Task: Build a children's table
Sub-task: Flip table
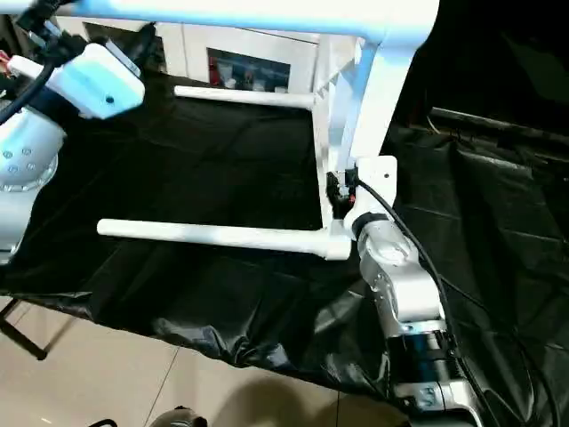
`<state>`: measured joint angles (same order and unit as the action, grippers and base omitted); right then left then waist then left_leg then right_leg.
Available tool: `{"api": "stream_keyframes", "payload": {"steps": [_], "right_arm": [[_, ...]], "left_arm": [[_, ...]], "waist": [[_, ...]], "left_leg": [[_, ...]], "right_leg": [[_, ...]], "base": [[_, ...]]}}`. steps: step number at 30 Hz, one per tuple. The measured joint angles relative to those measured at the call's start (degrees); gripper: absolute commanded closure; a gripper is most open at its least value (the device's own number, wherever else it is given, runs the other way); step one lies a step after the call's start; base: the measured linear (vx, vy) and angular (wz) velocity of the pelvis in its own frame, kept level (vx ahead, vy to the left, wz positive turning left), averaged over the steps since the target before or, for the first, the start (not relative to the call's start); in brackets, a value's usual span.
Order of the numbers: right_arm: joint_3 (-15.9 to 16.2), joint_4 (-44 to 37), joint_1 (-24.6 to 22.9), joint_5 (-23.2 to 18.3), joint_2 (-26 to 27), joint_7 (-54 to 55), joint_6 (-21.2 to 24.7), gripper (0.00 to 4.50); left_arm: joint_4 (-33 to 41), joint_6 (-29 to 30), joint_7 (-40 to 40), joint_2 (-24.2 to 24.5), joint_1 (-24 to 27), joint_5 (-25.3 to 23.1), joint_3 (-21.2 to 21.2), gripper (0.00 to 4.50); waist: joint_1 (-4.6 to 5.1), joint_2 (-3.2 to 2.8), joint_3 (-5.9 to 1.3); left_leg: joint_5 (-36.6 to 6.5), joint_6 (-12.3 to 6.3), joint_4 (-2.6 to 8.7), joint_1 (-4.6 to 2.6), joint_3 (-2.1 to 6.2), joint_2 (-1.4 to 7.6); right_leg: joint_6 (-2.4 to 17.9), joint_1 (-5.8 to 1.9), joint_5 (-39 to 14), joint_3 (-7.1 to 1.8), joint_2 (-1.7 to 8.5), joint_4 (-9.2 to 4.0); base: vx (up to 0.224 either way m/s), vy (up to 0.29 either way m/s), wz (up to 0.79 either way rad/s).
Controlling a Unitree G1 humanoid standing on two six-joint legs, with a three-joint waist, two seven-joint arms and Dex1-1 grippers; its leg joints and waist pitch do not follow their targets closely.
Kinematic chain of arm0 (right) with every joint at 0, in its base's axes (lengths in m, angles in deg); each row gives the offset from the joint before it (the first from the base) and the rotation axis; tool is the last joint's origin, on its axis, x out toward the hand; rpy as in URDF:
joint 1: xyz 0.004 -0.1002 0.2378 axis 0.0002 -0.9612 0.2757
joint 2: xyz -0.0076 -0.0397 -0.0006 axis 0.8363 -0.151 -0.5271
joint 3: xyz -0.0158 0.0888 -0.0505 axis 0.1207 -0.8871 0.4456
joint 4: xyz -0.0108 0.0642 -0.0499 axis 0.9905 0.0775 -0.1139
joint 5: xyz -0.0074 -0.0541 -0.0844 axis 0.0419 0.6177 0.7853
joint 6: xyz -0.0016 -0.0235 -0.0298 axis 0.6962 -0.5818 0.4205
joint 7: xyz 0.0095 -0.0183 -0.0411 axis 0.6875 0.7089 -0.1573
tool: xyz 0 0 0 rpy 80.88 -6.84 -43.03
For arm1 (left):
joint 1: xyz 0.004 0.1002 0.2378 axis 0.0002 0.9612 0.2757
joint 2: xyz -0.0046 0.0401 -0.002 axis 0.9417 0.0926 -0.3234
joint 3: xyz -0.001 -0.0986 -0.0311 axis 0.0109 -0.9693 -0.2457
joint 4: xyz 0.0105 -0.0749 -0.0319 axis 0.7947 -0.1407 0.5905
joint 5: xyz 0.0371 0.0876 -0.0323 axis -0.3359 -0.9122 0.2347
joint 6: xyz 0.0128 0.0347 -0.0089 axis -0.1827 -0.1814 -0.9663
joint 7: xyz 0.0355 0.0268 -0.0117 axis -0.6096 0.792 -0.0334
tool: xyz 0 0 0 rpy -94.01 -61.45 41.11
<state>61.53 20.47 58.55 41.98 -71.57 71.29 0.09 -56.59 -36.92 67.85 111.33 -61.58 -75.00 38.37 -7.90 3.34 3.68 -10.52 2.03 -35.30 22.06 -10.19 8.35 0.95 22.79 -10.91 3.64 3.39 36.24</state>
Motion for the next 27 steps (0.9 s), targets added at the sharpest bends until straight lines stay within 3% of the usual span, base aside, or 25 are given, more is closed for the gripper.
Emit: {"api": "stream_keyframes", "payload": {"steps": [2, 4, 7, 10, 15, 21, 27], "right_arm": [[-0.1, 0.6, 0.1, 0.1, 0.2, 0.0, -0.9, 2.37], [-0.5, 1.3, 0.3, 0.3, 0.3, -0.4, -1.5, 2.50], [-0.6, 1.9, 0.3, 0.7, 0.4, -0.6, -2.2, 2.54], [-0.7, 2.1, 0.3, 1.1, 0.5, -0.7, -2.5, 2.56], [-0.8, 2.2, 0.3, 1.9, 0.4, -0.7, -3.0, 2.57], [-1.3, 4.6, 2.2, 2.7, -3.6, -2.2, -4.2, 2.57], [-2.5, 7.0, 7.1, 2.8, -10.1, -5.8, -4.2, 2.59]], "left_arm": [[-1.0, 0.1, 0.5, -0.1, -0.7, -0.3, -0.1, 0.79], [-1.8, 0.2, 0.6, -0.4, -1.3, -0.2, -0.6, 1.16], [-2.0, 0.3, 0.5, -0.9, -1.4, 0.6, -1.1, 1.23], [-2.0, 0.4, 0.4, -1.5, -1.4, 1.1, -1.1, 1.59], [-2.1, 0.9, -0.5, -1.9, -1.4, 1.0, -1.2, 1.91], [-1.6, 3.7, -2.8, -5.2, -1.4, 2.0, -1.3, 2.02], [-1.9, 5.1, -3.2, -8.5, -2.3, 5.1, -2.4, 2.02]], "waist": [[-0.03, -0.11, 0.01], [-0.03, -0.15, 0.00], [-0.10, -0.26, -0.06], [-0.19, -0.40, -0.10], [-0.25, -0.98, -0.12], [-0.64, -2.43, 0.07], [-0.92, -4.09, 0.29]], "left_leg": [[0.0, 0.02, 0.00, 0.00, 0.00, 0.01], [0.0, 0.04, 0.00, 0.00, 0.00, 0.02], [0.0, 0.03, 0.00, 0.00, 0.00, 0.02], [0.0, 0.04, 0.00, 0.00, 0.00, 0.02], [0.0, 0.05, 0.00, 0.00, 0.01, 0.03], [0.0, 0.05, 0.00, 0.05, -0.11, -0.03], [0.2, -0.16, 0.00, 0.35, -0.11, -0.02]], "right_leg": [[0.0, 0.01, 0.0, 0.02, 0.00, 0.00], [0.0, 0.02, 0.0, 0.02, 0.00, 0.00], [0.0, 0.01, 0.0, 0.03, 0.00, 0.00], [0.1, 0.01, 0.0, 0.04, 0.00, 0.00], [0.1, 0.02, 0.0, 0.04, 0.00, 0.00], [0.1, 0.02, 0.1, 0.01, 0.12, -0.02], [0.0, 0.37, 0.3, 0.06, 0.11, 0.07]], "base": [[0.000, 0.000, 0.00], [0.000, 0.000, 0.00], [0.000, 0.000, 0.00], [0.000, 0.000, 0.00], [0.000, 0.000, 0.00], [0.000, 0.000, 0.00], [0.000, 0.000, 0.00]]}}
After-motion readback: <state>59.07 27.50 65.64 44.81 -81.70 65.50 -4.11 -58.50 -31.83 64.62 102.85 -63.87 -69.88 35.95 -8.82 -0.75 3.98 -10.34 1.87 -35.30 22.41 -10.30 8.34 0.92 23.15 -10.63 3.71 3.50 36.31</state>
